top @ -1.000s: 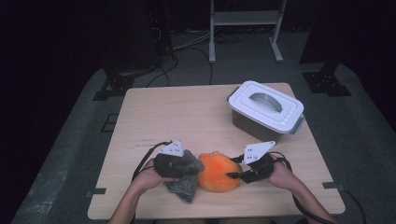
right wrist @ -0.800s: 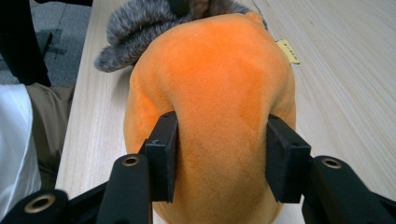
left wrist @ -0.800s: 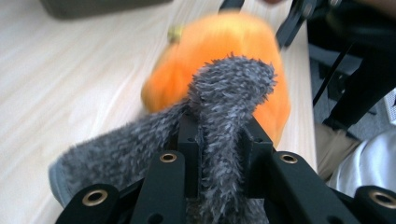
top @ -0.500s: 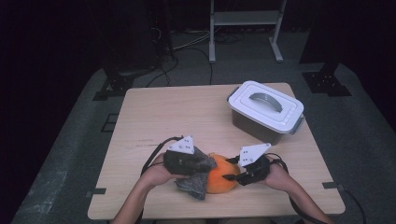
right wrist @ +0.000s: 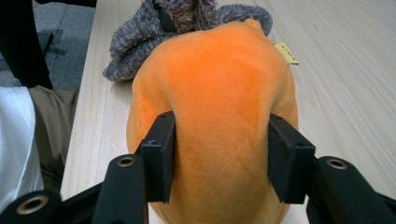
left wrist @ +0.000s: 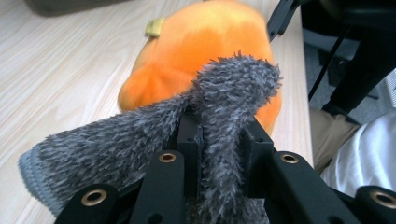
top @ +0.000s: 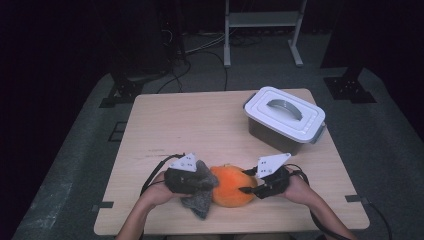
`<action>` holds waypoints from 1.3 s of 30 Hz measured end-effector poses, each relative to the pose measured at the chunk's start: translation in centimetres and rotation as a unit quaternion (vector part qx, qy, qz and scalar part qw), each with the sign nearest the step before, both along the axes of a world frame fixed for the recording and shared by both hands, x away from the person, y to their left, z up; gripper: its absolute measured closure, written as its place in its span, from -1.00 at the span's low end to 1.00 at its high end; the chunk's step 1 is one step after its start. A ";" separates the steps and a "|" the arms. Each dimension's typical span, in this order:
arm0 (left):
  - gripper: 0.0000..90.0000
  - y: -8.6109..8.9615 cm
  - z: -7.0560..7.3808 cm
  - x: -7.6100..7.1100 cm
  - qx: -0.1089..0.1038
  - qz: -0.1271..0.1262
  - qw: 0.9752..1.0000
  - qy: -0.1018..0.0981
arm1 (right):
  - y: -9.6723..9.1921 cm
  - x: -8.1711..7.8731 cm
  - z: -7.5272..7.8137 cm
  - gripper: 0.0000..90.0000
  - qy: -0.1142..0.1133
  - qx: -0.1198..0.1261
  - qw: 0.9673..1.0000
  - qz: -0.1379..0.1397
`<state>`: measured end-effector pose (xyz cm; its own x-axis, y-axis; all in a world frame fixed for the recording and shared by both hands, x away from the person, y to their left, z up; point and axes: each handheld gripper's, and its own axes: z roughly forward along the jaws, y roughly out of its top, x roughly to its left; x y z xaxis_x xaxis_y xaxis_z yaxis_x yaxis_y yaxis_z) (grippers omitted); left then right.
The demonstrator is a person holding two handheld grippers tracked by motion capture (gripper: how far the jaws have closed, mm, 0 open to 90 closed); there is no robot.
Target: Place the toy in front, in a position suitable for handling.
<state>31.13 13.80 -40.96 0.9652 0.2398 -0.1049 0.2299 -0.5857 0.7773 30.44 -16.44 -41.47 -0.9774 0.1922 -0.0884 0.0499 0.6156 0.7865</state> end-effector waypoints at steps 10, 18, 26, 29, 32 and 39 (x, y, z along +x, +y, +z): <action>0.64 -1.1 2.7 1.6 -0.044 0.005 0.999 -0.009 | 0.8 -0.8 0.2 0.07 -0.019 -0.005 1.000 0.015; 0.63 -2.0 1.9 1.1 -0.023 -0.008 1.000 0.001 | 0.6 -0.4 0.5 -0.36 0.020 0.006 1.000 0.002; 0.63 -1.1 1.6 -0.2 -0.028 -0.024 0.999 0.005 | 0.1 0.6 -0.1 -0.57 0.089 0.012 0.996 -0.012; 0.63 -1.1 1.7 -0.1 -0.028 -0.020 0.999 0.002 | 0.5 0.7 -0.5 -0.35 0.100 0.012 0.995 -0.013; 0.63 -1.0 2.3 0.3 -0.032 -0.011 0.999 -0.004 | 0.6 0.4 0.0 0.11 0.055 0.020 0.998 -0.011; 0.63 -2.6 4.0 0.8 -0.020 -0.014 0.999 -0.032 | 1.0 1.1 0.8 0.15 0.036 0.025 0.999 -0.023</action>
<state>31.97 11.23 -36.97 0.9766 0.2087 -0.0525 0.1632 -0.5594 0.8127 31.51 -15.42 -40.65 -0.9709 0.2393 -0.0065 0.1355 0.5718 0.8091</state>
